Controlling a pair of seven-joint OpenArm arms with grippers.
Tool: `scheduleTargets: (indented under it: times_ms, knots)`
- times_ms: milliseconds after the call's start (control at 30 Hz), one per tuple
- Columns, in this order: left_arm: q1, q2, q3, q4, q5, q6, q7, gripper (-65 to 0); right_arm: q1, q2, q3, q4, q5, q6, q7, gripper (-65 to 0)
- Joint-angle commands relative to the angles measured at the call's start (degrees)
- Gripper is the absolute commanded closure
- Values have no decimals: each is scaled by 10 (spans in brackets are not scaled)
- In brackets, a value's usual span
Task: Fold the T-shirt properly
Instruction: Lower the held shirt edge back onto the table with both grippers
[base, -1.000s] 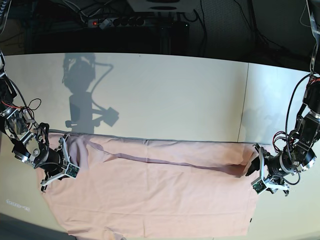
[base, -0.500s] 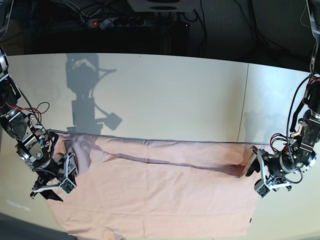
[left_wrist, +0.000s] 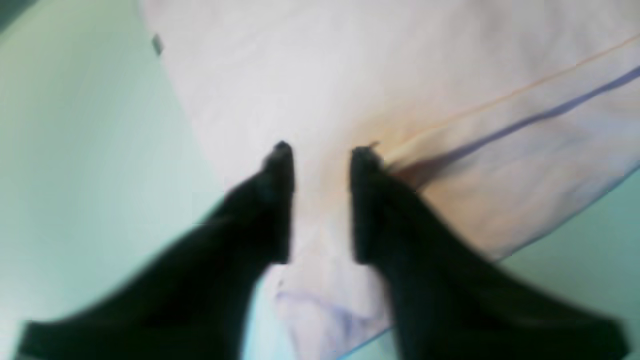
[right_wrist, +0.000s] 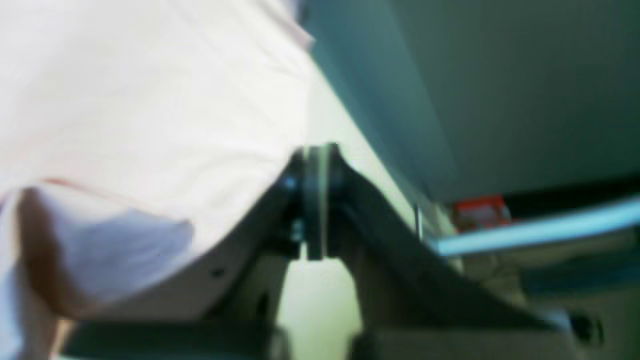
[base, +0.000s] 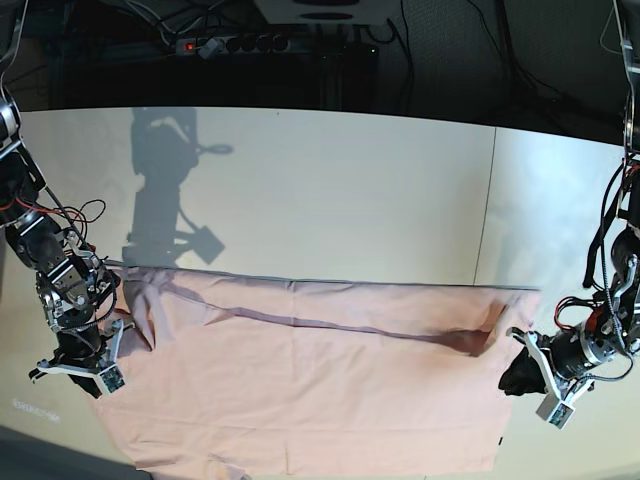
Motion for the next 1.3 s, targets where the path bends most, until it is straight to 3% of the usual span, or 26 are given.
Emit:
scheduleTargets:
  times_ms: [0,33,233,367,667,833,1033,1200,1267]
  knots:
    - [-17,-8,-7,17,-9,-17,-10,-36,12,6,7,5,-1,-31,10,0]
    - [-15,-8,-7,25,-11,-17,-9,0,9,4,7,5,1,-42,10,0]
    - [21,-7,-7,90,-59,-17,38,0,-10,-26,7,9,36,-42,7,0]
    - [57,-6,-7,104,-56,-17,59,0,-28,-49,7,9,35,-41,8,0]
    - [85,15,-7,68,89,-17,-9,0,-50,-53,7,9,35,-30,8,0]
    - [84,37,-7,38,144,-17,-45,0,-49,-51,7,7,35,-26,8,0]
    - [84,38,-7,7,216,-17,-89,0,-50,-50,7,7,35,-26,8,0]
    - [73,40,-7,-29,299,11,-161,0,-49,-51,7,7,35,-26,8,0]
    - [57,40,-7,-54,327,40,-191,0,-50,-51,7,7,35,-26,8,0]
